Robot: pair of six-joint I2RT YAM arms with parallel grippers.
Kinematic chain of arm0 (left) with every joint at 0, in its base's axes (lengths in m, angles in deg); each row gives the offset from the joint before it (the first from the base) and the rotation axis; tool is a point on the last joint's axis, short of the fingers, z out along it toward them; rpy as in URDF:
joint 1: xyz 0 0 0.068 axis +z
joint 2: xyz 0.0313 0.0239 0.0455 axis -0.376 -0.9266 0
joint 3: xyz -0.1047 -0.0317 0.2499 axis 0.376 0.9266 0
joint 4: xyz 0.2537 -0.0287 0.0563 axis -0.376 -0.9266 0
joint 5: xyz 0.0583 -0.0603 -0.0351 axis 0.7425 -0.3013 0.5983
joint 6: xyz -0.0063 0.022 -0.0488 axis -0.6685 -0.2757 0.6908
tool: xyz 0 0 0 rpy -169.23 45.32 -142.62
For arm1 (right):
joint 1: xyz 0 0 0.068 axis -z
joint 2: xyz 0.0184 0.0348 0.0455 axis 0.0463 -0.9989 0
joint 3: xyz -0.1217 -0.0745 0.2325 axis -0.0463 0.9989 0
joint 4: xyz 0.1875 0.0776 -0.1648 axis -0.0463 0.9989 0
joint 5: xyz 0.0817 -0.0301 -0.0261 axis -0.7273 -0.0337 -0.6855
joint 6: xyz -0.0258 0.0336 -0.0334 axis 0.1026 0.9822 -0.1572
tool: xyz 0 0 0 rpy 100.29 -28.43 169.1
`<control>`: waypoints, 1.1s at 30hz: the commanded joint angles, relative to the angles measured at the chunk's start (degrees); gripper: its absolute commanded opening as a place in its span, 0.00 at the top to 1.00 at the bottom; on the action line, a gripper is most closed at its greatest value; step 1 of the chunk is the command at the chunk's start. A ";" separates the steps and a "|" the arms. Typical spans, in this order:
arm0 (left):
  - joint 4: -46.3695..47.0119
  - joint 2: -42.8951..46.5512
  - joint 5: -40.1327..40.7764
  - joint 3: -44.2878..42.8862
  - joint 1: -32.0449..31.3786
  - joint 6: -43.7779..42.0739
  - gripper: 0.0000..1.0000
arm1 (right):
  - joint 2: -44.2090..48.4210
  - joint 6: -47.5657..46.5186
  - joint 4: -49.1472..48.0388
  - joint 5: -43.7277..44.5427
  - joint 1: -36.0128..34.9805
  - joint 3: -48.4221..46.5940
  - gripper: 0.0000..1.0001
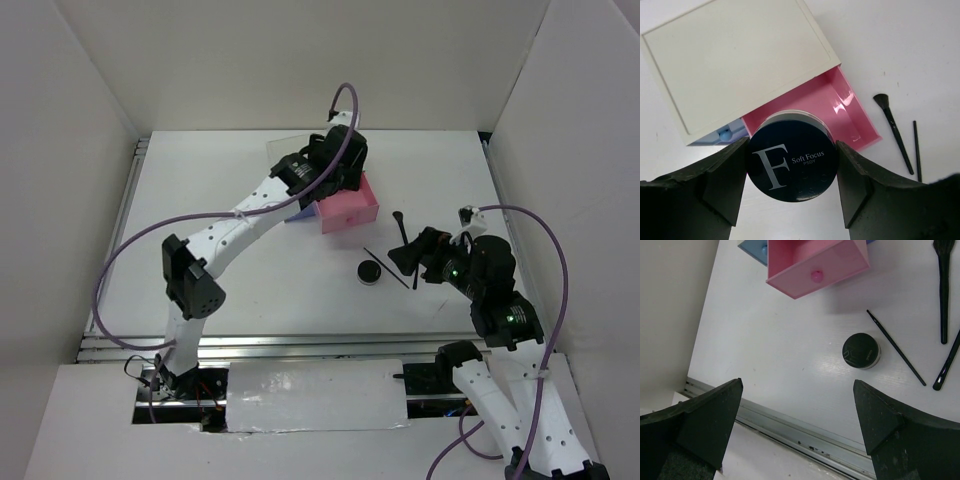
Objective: Organize the makeup
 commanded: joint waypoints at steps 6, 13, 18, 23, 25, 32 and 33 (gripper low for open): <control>-2.45 -7.79 -2.68 -4.73 4.18 -4.27 0.52 | -0.70 -0.93 -1.83 -2.45 0.02 -2.66 0.00; -0.68 -9.72 -5.22 -1.20 4.44 -3.65 0.44 | -1.41 -1.19 -2.44 -2.62 -0.07 -1.95 0.00; -1.13 -11.57 -6.81 -2.70 4.53 -3.74 0.19 | -1.06 -1.37 -2.09 -2.27 -0.07 -2.31 0.00; -0.86 -9.56 -7.86 -3.14 4.53 -3.65 0.01 | -1.40 -1.37 -2.36 -2.27 -0.07 -2.31 0.00; -1.65 -8.15 -8.21 -5.33 4.53 -3.39 0.01 | -1.84 -1.37 -2.53 -2.36 -0.07 -2.48 0.00; 0.80 1.51 -7.95 2.20 -1.08 -3.74 0.01 | 1.04 -0.05 -1.66 1.32 -0.07 -2.75 0.00; 1.85 3.26 -7.60 6.31 -2.31 -3.65 0.01 | 1.75 1.08 -0.87 4.38 0.02 -3.09 0.00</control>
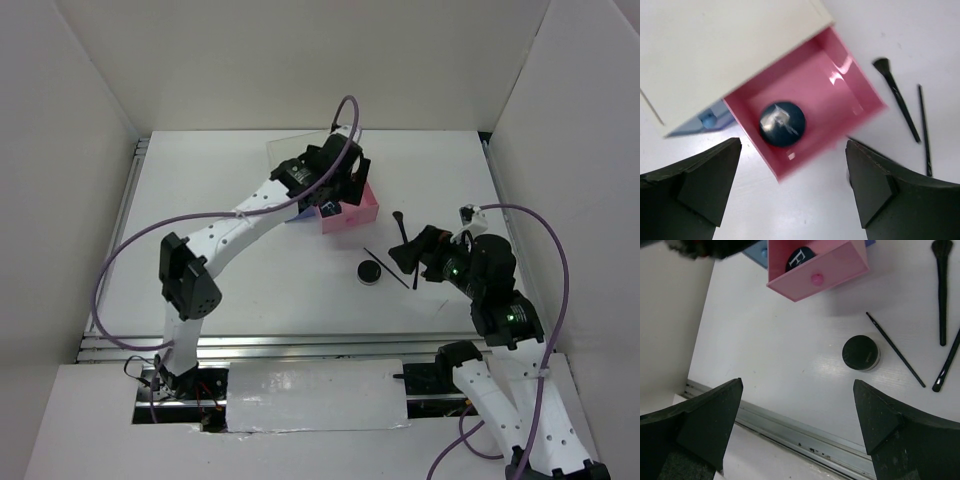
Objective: Organize the makeup
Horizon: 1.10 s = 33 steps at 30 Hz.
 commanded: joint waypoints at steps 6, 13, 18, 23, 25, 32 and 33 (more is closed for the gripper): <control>6.75 10.55 0.45 20.43 -16.41 1.29 0.01 | 8.47 7.63 5.61 18.86 -0.07 -5.81 0.00; 14.14 6.60 -4.56 27.67 -19.84 1.92 0.01 | 14.45 10.10 10.10 27.94 -0.07 -8.90 0.00; 13.96 0.28 -3.16 23.81 -19.67 -0.10 0.01 | 14.80 8.17 10.89 24.26 0.02 -10.22 0.00; 14.58 -5.70 -4.30 19.94 -18.71 -0.98 0.01 | 16.21 7.73 10.98 23.72 -0.07 -9.78 0.00; 14.93 -7.11 -3.95 19.15 -18.44 -1.07 0.01 | 16.47 7.21 11.07 23.55 -0.07 -9.61 0.00; 15.45 -10.10 -2.02 17.47 -15.90 -0.54 0.01 | 16.74 6.15 10.28 22.23 -0.07 -9.52 0.00; 15.81 -10.19 -2.10 17.65 -15.63 -0.63 0.01 | 16.83 5.97 9.84 22.05 -0.07 -9.26 0.00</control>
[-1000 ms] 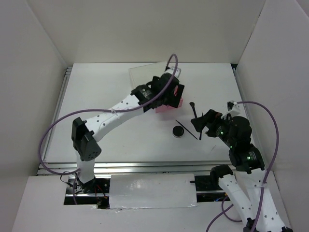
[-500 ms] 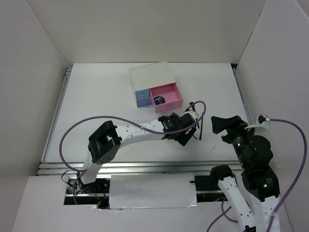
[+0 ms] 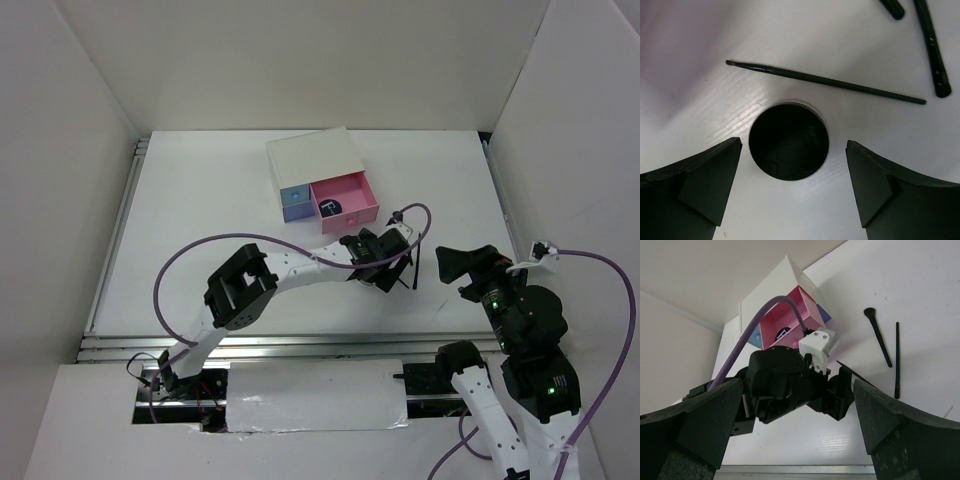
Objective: Organize the makeup
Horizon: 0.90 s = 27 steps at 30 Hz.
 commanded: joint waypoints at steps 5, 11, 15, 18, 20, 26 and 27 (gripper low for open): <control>2.57 -1.67 0.78 -1.80 2.08 -1.42 0.00 | 0.52 -1.70 -2.58 -1.54 0.02 0.08 0.00; 2.92 -3.60 -1.50 -2.42 2.34 -1.16 0.03 | 0.26 -2.14 -3.29 -1.80 0.02 0.35 0.00; 3.45 -4.04 -3.17 -1.63 2.26 -0.55 0.09 | 0.26 -2.49 -3.11 -1.36 -0.07 -0.09 0.00; 2.75 -3.87 -3.44 -1.28 2.26 -0.11 0.23 | 0.26 -2.49 -3.11 -1.19 -0.07 -0.53 0.00; 2.31 -3.08 -3.26 -0.84 2.17 0.16 0.30 | 0.35 -2.49 -3.11 -1.10 -0.07 -0.62 0.00; -1.65 5.52 -0.28 -1.89 -0.73 0.07 0.59 | 0.26 -2.40 -3.11 -0.57 -0.07 -1.32 0.00; -2.00 8.15 -0.36 -2.15 -0.73 0.07 0.59 | 0.26 -2.32 -3.37 -0.48 -0.07 -1.58 0.00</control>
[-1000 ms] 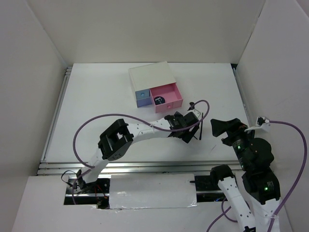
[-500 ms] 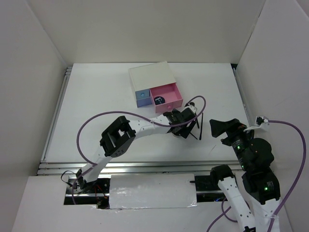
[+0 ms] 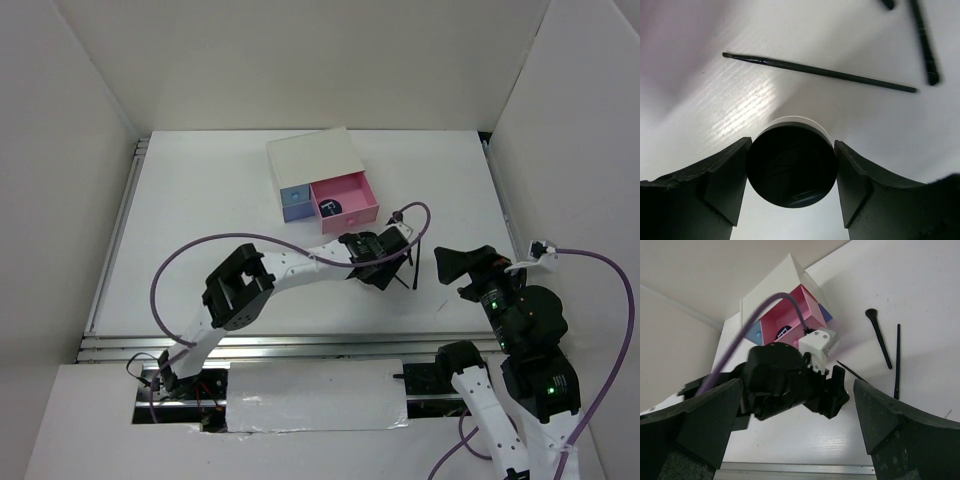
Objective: Organize the makeup
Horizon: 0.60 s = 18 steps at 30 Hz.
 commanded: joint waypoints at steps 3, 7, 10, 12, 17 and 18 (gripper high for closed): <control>-2.00 12.61 4.01 -3.51 -1.69 -1.28 0.56 | 0.19 -0.59 -2.83 1.07 0.02 -2.51 0.00; -8.31 10.18 7.36 -13.78 1.20 -3.57 0.58 | -0.68 0.03 -3.09 0.72 -0.07 -2.33 0.00; -11.67 5.78 7.27 -23.27 4.80 -5.42 0.57 | -0.95 0.55 -3.53 -0.33 -0.07 -1.37 0.00; -13.16 1.92 7.54 -29.78 7.53 -6.47 0.56 | -1.04 0.82 -4.15 -0.60 0.10 -0.58 0.00; -12.65 -1.26 8.94 -33.41 12.36 -8.67 0.53 | -1.65 0.73 -4.67 -2.53 0.10 0.56 0.00; -11.68 -1.00 8.77 -32.88 13.50 -8.93 0.52 | -2.00 0.56 -4.76 -3.23 0.02 0.74 0.00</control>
